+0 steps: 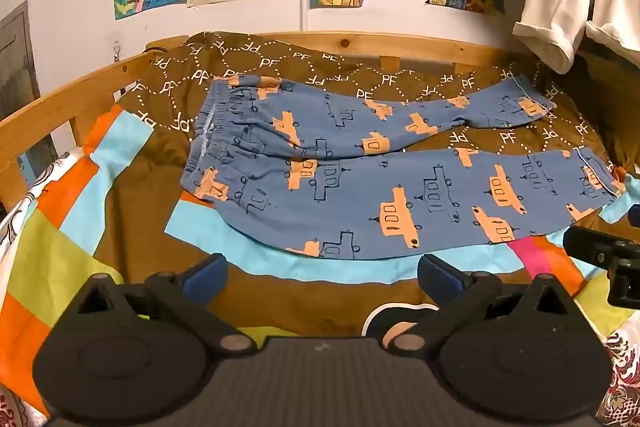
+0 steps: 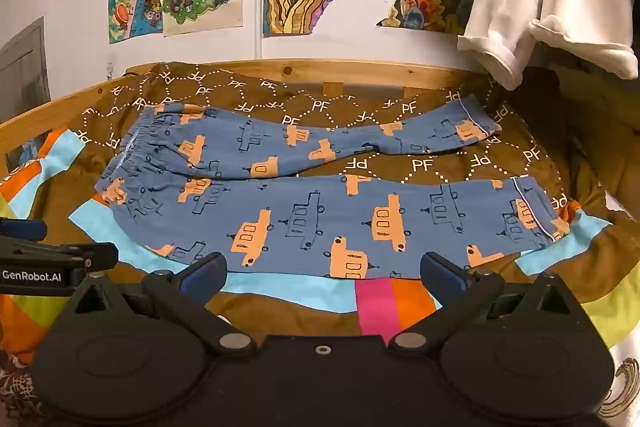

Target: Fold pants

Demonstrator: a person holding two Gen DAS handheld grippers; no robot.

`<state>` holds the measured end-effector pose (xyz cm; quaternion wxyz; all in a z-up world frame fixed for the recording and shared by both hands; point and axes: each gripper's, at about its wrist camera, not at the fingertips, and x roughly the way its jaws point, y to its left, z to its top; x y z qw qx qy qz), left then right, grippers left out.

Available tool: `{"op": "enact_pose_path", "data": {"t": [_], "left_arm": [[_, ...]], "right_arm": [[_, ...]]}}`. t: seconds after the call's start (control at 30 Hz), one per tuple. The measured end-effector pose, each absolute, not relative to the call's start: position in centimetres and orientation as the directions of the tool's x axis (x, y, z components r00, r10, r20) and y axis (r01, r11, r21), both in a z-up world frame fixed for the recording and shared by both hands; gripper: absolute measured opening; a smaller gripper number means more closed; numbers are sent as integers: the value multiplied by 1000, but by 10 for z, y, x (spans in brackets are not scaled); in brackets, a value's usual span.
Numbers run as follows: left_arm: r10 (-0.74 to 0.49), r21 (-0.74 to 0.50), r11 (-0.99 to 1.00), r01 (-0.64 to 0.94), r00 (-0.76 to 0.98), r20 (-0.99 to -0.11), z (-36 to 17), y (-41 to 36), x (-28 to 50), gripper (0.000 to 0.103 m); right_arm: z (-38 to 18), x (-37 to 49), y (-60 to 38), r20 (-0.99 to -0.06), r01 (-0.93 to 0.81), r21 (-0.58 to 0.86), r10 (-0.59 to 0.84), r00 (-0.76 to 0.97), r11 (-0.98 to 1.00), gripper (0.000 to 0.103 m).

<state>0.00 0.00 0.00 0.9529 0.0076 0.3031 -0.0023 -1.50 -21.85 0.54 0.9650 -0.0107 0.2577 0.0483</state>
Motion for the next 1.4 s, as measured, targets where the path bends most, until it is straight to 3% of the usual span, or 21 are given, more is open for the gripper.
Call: {"op": "enact_pose_path", "data": {"t": [1.4], "left_arm": [[6,15,1000,3,814,-580,-4,4,-1,103]], "right_arm": [[0,-14,-221,-513,-90,16,86,854,996,102]]}}
